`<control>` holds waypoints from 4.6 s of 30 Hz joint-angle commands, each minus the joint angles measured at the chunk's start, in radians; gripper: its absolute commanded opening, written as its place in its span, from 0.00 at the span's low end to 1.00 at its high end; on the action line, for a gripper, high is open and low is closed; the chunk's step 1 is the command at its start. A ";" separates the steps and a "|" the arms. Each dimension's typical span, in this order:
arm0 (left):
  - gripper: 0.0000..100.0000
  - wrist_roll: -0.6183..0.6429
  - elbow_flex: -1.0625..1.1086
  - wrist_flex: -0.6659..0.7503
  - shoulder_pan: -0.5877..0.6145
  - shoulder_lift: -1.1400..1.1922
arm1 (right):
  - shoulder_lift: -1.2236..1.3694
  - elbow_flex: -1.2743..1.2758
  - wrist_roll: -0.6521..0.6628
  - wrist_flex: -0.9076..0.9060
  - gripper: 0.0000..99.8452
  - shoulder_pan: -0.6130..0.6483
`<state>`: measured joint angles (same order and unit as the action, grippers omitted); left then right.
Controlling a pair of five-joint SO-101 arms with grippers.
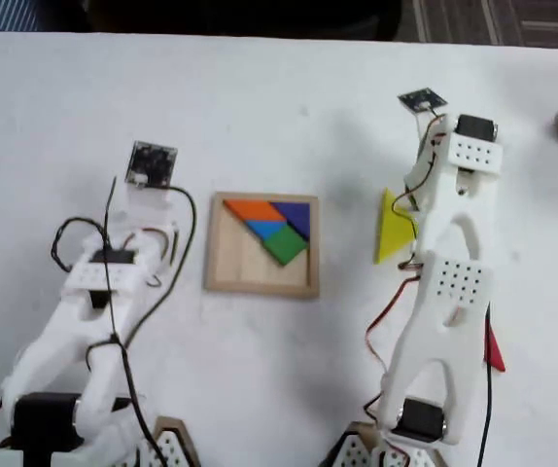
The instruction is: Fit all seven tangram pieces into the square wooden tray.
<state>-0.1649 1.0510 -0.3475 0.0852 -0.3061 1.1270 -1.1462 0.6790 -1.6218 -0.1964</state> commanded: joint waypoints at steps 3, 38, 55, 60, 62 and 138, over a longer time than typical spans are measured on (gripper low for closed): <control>0.02 -0.009 -0.051 0.025 -0.005 0.004 | 0.022 -0.055 0.014 0.016 0.23 -0.001; 0.02 -0.009 -0.051 0.025 -0.005 0.004 | 0.044 -0.175 -0.048 -0.045 0.16 -0.008; 0.02 -0.009 -0.049 0.025 -0.005 0.004 | 0.070 -0.176 -0.080 -0.018 0.03 -0.008; 0.02 -0.009 -0.049 0.025 -0.005 0.004 | 0.031 -0.241 -0.080 -0.097 0.03 -0.007; 0.02 -0.009 -0.049 0.025 -0.005 0.004 | 0.002 -0.249 -0.080 -0.097 0.03 -0.015; 0.02 -0.009 -0.046 0.025 0.016 0.001 | -0.958 1.352 -0.107 0.357 0.27 0.671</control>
<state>-0.1649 1.0510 -0.3475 0.0852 -0.3061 0.1803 0.2823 0.5685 -1.2121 0.4695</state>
